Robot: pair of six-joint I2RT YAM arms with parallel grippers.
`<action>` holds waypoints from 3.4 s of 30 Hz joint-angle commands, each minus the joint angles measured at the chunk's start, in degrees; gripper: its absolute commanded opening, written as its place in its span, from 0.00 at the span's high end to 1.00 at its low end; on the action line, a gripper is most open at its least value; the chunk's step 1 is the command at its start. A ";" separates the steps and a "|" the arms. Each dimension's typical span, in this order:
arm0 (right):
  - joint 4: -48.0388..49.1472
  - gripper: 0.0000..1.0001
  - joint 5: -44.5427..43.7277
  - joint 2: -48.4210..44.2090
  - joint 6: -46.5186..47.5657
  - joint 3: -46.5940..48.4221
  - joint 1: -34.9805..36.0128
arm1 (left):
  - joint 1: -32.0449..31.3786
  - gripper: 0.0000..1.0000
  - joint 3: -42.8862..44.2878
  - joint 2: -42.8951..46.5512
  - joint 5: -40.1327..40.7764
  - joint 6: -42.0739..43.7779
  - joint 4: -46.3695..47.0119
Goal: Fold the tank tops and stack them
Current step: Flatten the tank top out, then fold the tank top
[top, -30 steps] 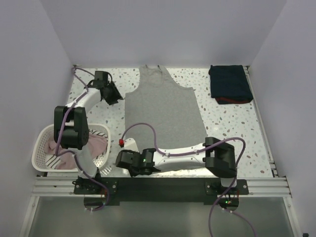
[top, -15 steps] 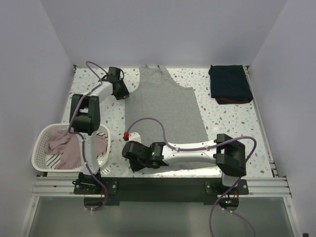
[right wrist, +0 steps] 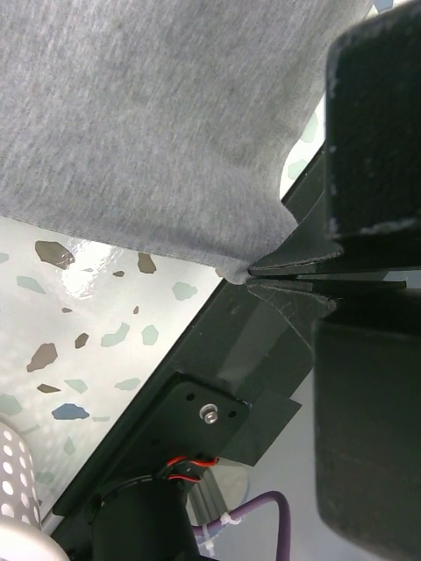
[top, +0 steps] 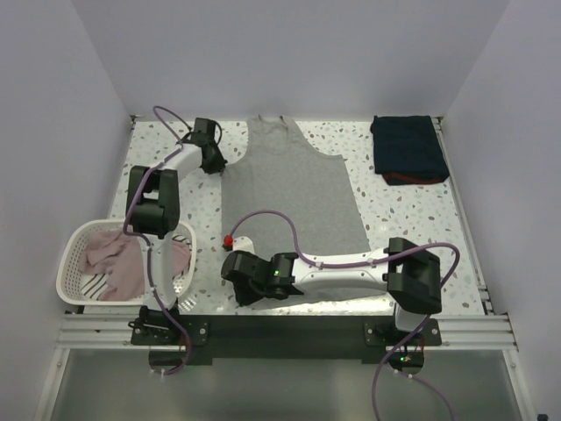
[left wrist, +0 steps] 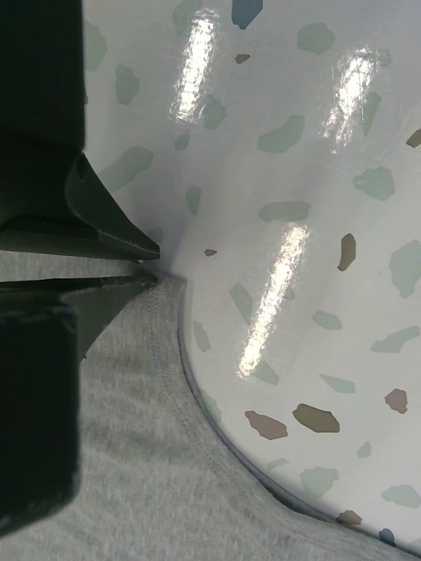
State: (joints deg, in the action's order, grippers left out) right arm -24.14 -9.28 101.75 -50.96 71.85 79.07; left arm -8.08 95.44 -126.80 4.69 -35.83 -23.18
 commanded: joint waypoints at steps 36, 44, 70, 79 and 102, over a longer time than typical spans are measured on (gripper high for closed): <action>4.01 1.00 4.71 0.29 -2.30 2.94 1.35 | 1.23 0.74 -0.86 4.81 -4.07 3.66 4.01; 5.33 1.00 3.48 -3.58 -3.79 -3.28 0.74 | 0.08 0.66 -4.91 4.81 -3.55 4.63 5.43; 6.03 1.00 3.48 -4.55 -4.50 -5.32 -0.14 | -0.45 0.69 -5.00 3.84 1.02 5.95 3.75; 6.21 1.00 3.30 -5.43 -4.59 -5.94 -0.41 | -1.15 0.78 -3.95 1.91 1.64 5.95 3.23; 6.12 1.00 4.01 -7.70 -3.27 -3.21 -1.99 | -2.38 1.00 7.57 3.85 8.85 0.86 -4.33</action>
State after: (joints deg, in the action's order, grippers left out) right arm -19.05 -4.95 98.59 -53.98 70.13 77.93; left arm -9.45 100.22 -123.83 12.34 -33.50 -26.79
